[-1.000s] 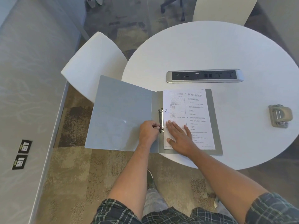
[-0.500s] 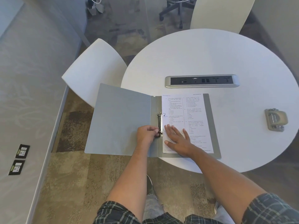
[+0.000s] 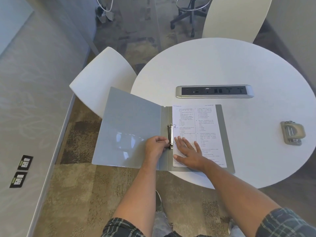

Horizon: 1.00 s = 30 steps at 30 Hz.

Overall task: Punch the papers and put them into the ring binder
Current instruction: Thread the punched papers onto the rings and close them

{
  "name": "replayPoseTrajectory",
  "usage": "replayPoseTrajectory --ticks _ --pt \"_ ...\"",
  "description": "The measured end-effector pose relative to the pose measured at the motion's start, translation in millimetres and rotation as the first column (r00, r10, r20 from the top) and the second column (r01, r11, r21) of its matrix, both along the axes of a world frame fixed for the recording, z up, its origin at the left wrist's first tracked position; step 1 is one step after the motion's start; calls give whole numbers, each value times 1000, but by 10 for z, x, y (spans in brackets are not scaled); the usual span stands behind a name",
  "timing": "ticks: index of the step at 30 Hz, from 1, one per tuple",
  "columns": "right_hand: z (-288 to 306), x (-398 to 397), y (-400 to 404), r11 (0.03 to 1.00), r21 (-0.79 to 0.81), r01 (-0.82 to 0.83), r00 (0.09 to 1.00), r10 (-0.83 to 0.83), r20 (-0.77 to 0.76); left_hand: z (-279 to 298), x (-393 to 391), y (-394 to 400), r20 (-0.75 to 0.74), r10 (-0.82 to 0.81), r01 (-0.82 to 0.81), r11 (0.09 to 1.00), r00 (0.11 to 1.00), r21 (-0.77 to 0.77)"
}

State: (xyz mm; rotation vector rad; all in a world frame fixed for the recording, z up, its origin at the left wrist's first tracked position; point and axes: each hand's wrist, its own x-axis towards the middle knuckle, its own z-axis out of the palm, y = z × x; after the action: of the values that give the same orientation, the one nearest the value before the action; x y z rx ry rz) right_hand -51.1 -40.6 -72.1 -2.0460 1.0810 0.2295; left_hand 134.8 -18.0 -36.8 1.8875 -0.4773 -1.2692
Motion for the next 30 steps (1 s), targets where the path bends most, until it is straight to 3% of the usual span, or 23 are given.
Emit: replayPoseTrajectory --ticks 30 --pt "28 37 38 997 -59 -54 994 49 -95 -167 43 184 35 -75 75 997 997 3"
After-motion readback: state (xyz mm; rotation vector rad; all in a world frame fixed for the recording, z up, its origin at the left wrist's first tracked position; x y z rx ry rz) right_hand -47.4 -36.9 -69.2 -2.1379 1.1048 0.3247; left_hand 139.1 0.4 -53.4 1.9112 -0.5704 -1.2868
